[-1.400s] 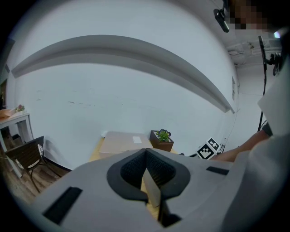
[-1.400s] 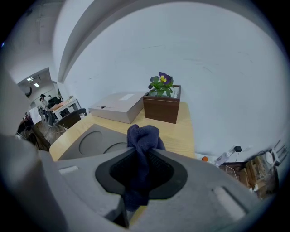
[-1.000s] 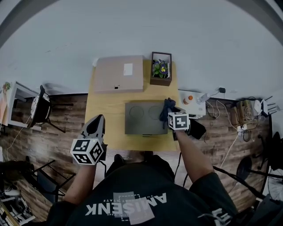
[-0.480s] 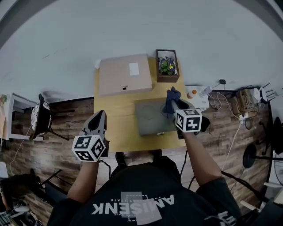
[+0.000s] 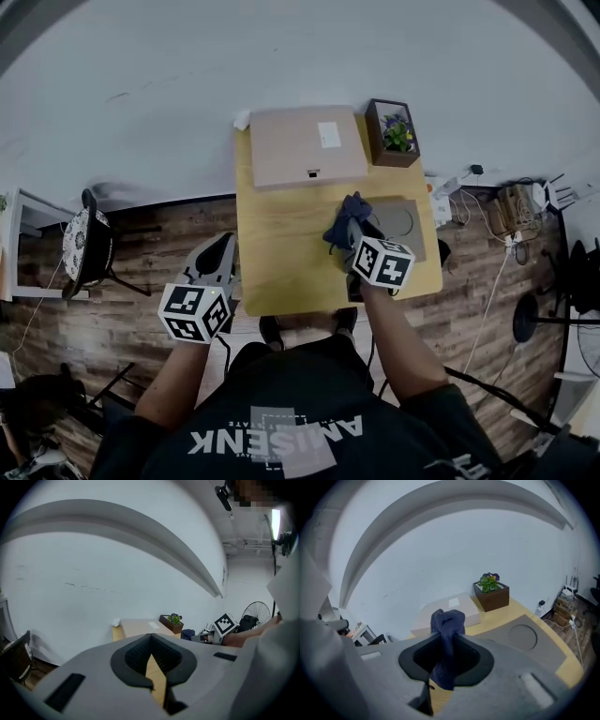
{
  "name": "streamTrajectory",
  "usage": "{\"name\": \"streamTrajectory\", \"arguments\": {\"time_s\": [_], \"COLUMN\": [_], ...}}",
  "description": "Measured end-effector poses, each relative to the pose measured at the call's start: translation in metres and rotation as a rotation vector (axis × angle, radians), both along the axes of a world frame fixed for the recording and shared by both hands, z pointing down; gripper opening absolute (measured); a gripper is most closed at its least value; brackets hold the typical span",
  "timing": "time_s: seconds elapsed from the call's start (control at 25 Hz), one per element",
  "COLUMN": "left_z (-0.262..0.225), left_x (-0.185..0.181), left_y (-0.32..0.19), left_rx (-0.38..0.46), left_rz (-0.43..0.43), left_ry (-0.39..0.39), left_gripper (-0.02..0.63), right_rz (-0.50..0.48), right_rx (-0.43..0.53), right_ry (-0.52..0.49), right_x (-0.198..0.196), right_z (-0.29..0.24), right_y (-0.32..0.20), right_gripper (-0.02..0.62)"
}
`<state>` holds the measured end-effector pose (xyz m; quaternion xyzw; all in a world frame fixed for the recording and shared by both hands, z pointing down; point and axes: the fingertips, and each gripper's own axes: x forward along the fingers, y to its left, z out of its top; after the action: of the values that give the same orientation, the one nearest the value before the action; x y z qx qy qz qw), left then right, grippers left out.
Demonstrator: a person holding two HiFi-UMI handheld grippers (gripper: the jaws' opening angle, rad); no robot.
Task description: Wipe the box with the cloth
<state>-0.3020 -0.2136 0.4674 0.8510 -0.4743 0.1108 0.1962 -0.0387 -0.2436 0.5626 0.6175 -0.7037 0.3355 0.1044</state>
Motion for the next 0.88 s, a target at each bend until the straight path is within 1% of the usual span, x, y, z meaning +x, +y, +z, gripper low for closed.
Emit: {"name": "streamTrajectory", "arguments": {"time_s": [0.08,0.2,0.32,0.48,0.64,0.88], "left_z": [0.004,0.012,0.021,0.030,0.037,0.046], "left_x": [-0.020,-0.048,-0.072,-0.091,-0.104,-0.119], "left_y": [0.006,0.017,0.025,0.031,0.037,0.040], "left_rx": [-0.008,-0.033,-0.058,-0.079,-0.097,-0.115], "left_rz": [0.004,-0.006,-0.023,-0.038,-0.041,-0.060], "left_ry": [-0.004,-0.012,-0.023,-0.040,-0.065,-0.080], "left_gripper": [0.002,0.002,0.002,0.002,0.002,0.002], "right_rz": [0.050,0.086,0.133,0.227,0.329,0.463], "right_rx": [-0.007,-0.039,-0.070,-0.105,-0.138,-0.139], "right_ry": [0.002,0.004,-0.034,-0.048,-0.048,-0.079], "right_x": [-0.021,-0.051,-0.069,-0.069,-0.059,-0.045], "right_z": [0.011,0.035,0.055,0.078,0.097,0.112], "right_y": [0.000,-0.001,-0.004,-0.013,-0.020,-0.031], "right_gripper": [0.069,0.069,0.070,0.069,0.069,0.070]}}
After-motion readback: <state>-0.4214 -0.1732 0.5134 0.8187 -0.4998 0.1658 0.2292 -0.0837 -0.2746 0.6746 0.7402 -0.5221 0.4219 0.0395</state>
